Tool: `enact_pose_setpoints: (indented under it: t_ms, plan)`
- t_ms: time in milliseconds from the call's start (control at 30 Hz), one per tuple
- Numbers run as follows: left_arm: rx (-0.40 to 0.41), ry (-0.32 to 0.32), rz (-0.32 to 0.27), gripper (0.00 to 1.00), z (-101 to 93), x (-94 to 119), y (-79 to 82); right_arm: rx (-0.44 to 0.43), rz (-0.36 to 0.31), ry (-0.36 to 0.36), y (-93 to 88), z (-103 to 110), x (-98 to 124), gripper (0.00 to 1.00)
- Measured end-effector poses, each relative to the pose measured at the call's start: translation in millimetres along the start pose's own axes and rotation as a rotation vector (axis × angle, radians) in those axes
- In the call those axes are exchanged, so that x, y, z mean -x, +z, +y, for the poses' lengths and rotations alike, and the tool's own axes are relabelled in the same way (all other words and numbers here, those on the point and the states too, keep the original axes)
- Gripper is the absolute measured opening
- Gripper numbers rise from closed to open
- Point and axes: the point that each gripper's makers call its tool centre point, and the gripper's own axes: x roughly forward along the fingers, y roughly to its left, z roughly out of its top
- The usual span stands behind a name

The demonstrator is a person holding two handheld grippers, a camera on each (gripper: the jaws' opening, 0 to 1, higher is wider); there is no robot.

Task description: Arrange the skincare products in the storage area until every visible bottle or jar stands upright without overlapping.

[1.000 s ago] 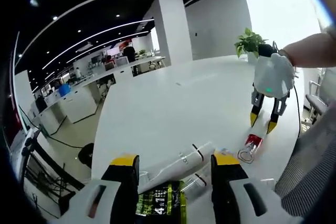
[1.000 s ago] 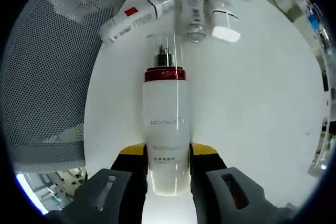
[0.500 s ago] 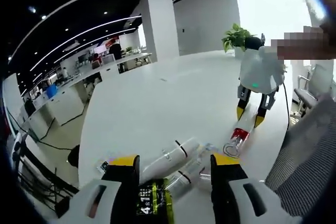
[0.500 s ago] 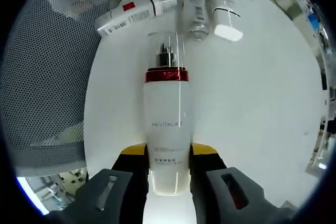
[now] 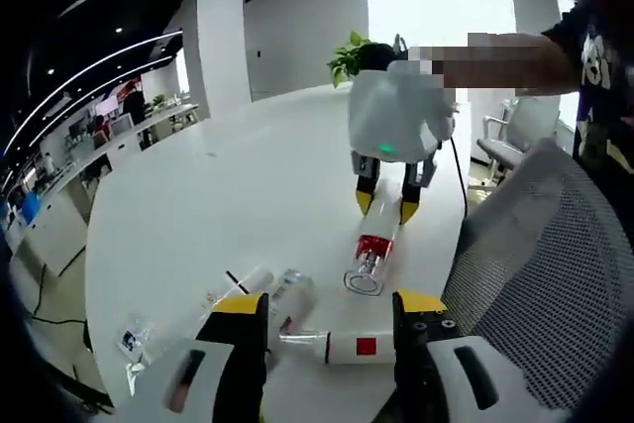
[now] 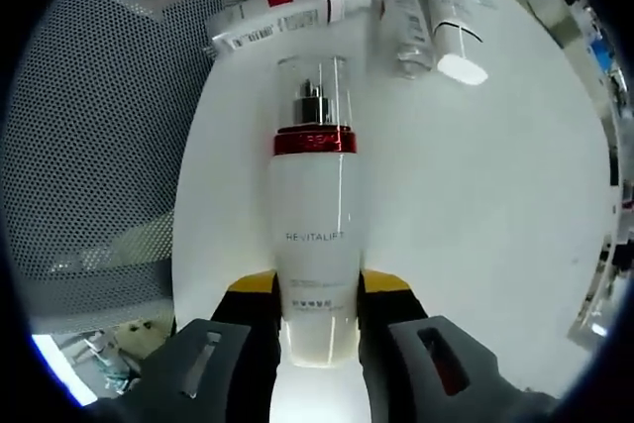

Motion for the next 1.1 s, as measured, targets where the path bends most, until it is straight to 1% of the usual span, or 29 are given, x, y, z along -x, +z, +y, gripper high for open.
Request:
enact_pose_setpoints:
  t_ms: [67,167,300,500,600,633,700,733,767,867,967,1033,1100]
  plan:
    - [-0.020,-0.011,0.004,0.53,-2.8,0,-0.2,-0.004,0.008,-0.003,0.1,0,0,0.28]
    - [-0.017,-0.017,-0.004,0.53,-4.0,1,0.9,-0.005,0.015,-0.003,0.8,4,0,0.28]
    - [-0.026,-0.005,0.004,0.53,-1.8,2,-1.1,0.002,0.017,-0.004,2.0,9,0,0.28]
    - [-0.051,-0.024,0.013,0.53,-12.8,-1,1.1,-0.026,0.015,-0.008,3.7,13,0,0.28]
    - [-0.061,-0.039,0.002,0.53,-21.7,-2,17.5,-0.031,0.013,-0.008,4.5,15,0,0.28]
    - [-0.069,-0.042,0.003,0.53,-25.1,-4,25.3,-0.034,0.013,-0.008,4.5,15,0,0.28]
    - [-0.110,-0.048,0.036,0.53,-28.7,-7,29.7,-0.035,0.016,-0.009,4.4,15,1,0.28]
    - [-0.134,-0.049,0.042,0.53,-30.3,-9,32.9,-0.035,0.018,-0.008,4.4,15,1,0.28]
    - [-0.147,-0.054,0.036,0.53,-34.0,-14,38.0,-0.035,0.021,-0.008,4.4,15,1,0.28]
    - [-0.150,-0.072,0.029,0.53,-36.4,-25,42.8,-0.036,0.026,-0.009,4.4,15,0,0.28]
    - [-0.125,-0.106,0.060,0.53,-38.9,-36,35.3,-0.038,0.025,-0.009,4.3,14,0,0.28]
    - [-0.138,-0.141,0.100,0.53,-44.7,-43,24.1,-0.040,0.024,-0.010,4.3,14,0,0.28]
    - [-0.159,-0.150,0.115,0.52,-48.1,-51,13.4,-0.039,0.025,-0.010,4.2,14,0,0.28]
